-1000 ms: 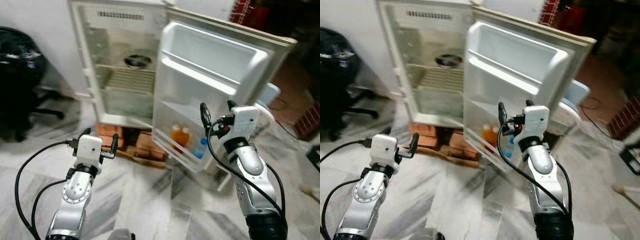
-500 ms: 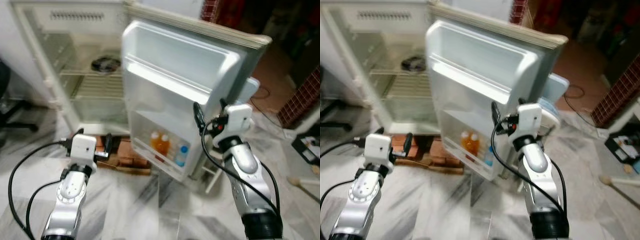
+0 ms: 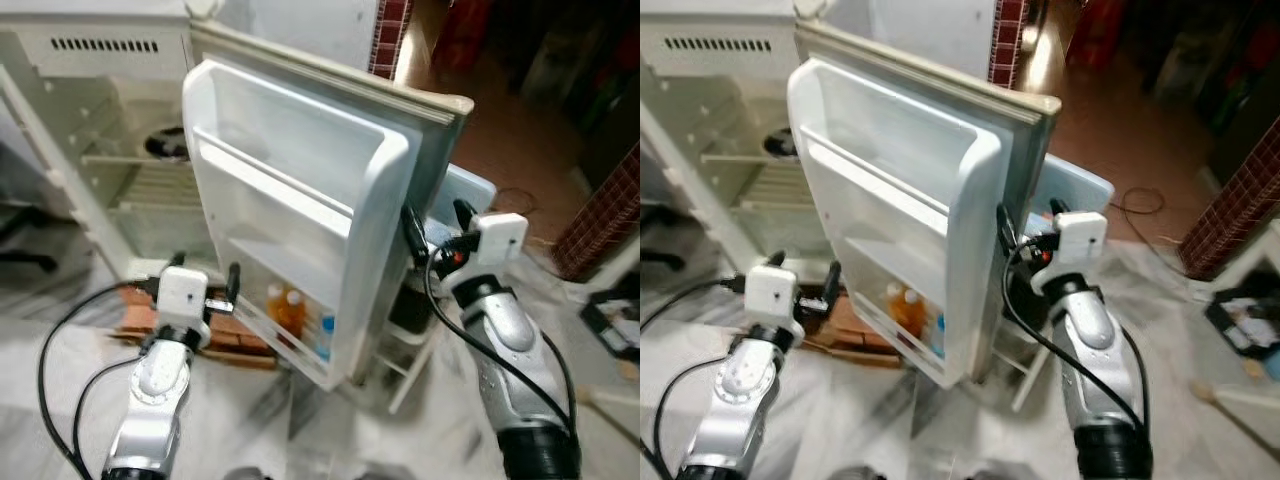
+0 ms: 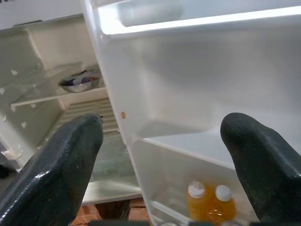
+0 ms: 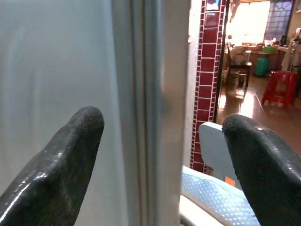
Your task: Restocking fridge
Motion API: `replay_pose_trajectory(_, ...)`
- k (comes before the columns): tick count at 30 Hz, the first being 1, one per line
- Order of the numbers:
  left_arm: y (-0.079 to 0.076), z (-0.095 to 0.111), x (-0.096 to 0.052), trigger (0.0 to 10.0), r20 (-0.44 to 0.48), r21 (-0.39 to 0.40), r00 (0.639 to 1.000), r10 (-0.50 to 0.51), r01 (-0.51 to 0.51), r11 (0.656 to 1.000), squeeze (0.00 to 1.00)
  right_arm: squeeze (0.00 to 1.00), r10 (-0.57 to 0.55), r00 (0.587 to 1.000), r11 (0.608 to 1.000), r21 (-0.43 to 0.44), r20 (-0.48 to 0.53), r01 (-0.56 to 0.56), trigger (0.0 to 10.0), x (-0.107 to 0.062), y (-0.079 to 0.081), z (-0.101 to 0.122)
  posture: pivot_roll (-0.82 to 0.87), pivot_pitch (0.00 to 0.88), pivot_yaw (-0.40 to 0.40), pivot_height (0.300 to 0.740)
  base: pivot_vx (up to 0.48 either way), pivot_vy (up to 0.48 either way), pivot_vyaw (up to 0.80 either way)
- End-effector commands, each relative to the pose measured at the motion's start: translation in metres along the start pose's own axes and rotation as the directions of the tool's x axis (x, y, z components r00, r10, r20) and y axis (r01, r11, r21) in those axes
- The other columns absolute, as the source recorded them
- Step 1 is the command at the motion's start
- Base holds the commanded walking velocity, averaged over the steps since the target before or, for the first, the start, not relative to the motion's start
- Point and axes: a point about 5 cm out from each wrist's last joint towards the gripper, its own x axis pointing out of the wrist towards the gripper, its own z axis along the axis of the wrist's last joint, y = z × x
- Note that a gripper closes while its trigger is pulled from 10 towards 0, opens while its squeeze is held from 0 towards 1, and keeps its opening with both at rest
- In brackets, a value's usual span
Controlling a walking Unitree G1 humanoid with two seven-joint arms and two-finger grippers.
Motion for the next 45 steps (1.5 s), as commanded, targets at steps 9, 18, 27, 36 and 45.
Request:
replay_pose_trajectory(9,0.002,-0.002,-0.003,10.0,-0.011,0.013,1.000,0.014,-0.014,1.000,0.00,0.00,0.040,0.999,0.999,-0.004,0.013,-0.040,10.0,0.003,0.001,0.001,0.04,0.000,-0.022,0.740,0.000,-0.460,0.57)
replay_pose_trajectory(18,0.000,-0.003,-0.005,10.0,-0.016,-0.001,1.000,0.009,-0.009,1.000,0.00,0.00,0.048,0.999,0.999,0.008,-0.025,-0.047,10.0,0.005,-0.004,-0.005,0.04,0.000,-0.019,0.740,0.000,-0.295,0.00)
replay_pose_trajectory(27,-0.016,-0.037,-0.020,10.0,-0.241,-0.087,0.969,-0.053,0.033,0.996,0.00,0.00,0.116,0.993,0.978,0.174,-0.004,-0.114,10.0,0.055,0.030,0.005,0.05,0.000,-0.016,0.740,0.000,0.000,0.00)
replay_pose_trajectory(36,-0.028,-0.058,-0.037,10.0,-0.372,-0.100,0.922,-0.104,0.072,0.992,0.00,0.00,0.222,0.974,0.961,0.178,-0.046,-0.211,10.0,0.102,0.093,0.020,0.06,0.000,-0.035,0.740,0.000,0.000,0.00)
replay_pose_trajectory(45,-0.031,-0.058,-0.033,10.0,-0.379,-0.080,0.918,-0.116,0.093,0.992,0.00,0.00,0.757,0.547,0.366,0.461,0.357,-0.808,10.0,0.059,0.189,0.085,0.07,0.000,-0.051,0.740,0.000,0.000,0.00)
